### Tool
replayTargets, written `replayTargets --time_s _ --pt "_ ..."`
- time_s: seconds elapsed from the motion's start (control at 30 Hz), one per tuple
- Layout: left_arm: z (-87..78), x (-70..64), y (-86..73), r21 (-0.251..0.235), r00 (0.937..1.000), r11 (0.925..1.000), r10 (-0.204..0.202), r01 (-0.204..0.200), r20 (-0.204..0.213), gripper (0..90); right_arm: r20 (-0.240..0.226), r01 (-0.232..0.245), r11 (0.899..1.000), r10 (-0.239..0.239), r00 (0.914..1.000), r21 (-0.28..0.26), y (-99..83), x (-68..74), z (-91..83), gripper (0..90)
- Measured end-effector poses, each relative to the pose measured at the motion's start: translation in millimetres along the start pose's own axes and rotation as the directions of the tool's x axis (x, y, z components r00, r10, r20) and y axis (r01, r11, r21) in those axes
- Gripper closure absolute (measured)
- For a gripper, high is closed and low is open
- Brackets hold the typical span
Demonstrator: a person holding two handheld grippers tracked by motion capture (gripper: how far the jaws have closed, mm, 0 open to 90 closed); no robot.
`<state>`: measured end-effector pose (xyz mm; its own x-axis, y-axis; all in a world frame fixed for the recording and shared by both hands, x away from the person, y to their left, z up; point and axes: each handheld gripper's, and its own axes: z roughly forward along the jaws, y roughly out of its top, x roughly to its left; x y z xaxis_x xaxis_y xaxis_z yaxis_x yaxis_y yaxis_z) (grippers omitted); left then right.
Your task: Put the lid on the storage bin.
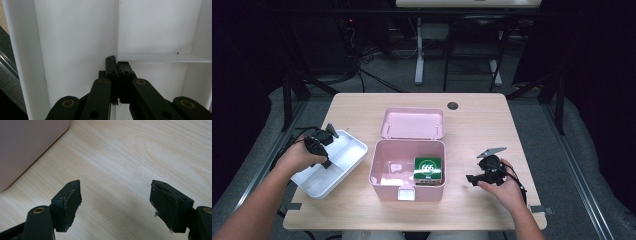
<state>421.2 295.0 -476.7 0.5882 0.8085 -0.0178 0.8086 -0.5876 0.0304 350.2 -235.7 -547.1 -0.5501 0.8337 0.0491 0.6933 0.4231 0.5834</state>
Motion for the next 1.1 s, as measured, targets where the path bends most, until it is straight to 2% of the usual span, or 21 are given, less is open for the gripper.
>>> replayTargets --time_s 0.4,0.6,0.67,0.8,0.87,0.9,0.93,0.97,1.03,1.07,1.1 --pt "-20.4 -6.6 -5.3 -0.009 0.9984 0.9984 0.055 -0.055 -0.011 89.3 0.002 0.0 1.0 0.0 1.0 0.002 -0.3 -0.2 0.7 24.6" --pt "-31.5 -12.7 -5.6 -0.003 0.995 0.9954 0.096 -0.096 -0.027 89.3 0.004 -0.001 1.0 0.001 1.0 0.001 -0.4 -0.3 0.5 24.6" --pt "-35.8 -14.2 -5.8 -0.016 0.9925 0.993 0.116 -0.117 -0.037 89.3 0.004 -0.001 1.0 0.001 1.0 0.0 -0.4 -0.4 0.6 24.6" --pt "-45.3 -17.0 -6.2 -0.021 0.9862 0.9869 0.159 -0.16 -0.048 89.2 0.003 0.0 1.0 0.0 1.0 0.0 -0.8 -0.3 1.6 24.6" --pt "-50.9 -19.8 -6.8 -0.03 0.9801 0.9808 0.191 -0.193 -0.053 89.3 0.003 0.0 1.0 0.0 1.0 -0.001 -0.8 -0.1 1.8 24.6" --pt "-50.9 -19.8 -6.8 -0.03 0.9801 0.9808 0.191 -0.193 -0.053 89.3 0.003 0.0 1.0 0.0 1.0 -0.001 -0.8 -0.1 1.8 24.6" --pt "-54.5 -22.4 -7.4 -0.032 0.9749 0.9757 0.215 -0.217 -0.058 89.3 0.005 0.001 1.0 -0.001 1.0 0.0 -0.7 -0.2 1.3 24.6" --pt "-54.5 -22.4 -7.4 -0.032 0.9749 0.9757 0.215 -0.217 -0.058 89.3 0.005 0.001 1.0 -0.001 1.0 0.0 -0.7 -0.2 1.3 24.6" --pt "-60.2 -25.8 -7.7 -0.035 0.9669 0.9678 0.247 -0.249 -0.066 89.3 0.007 0.001 1.0 -0.001 1.0 0.0 -0.8 -0.7 1.1 24.6" --pt "-60.2 -25.8 -7.7 -0.035 0.9669 0.9678 0.247 -0.249 -0.066 89.3 0.007 0.001 1.0 -0.001 1.0 0.0 -0.8 -0.7 1.1 24.6" --pt "-64.5 -28.3 -7.5 -0.033 0.9586 0.9597 0.276 -0.279 -0.069 89.3 0.007 0.0 1.0 0.0 1.0 0.0 -0.9 -0.7 1.2 24.6"
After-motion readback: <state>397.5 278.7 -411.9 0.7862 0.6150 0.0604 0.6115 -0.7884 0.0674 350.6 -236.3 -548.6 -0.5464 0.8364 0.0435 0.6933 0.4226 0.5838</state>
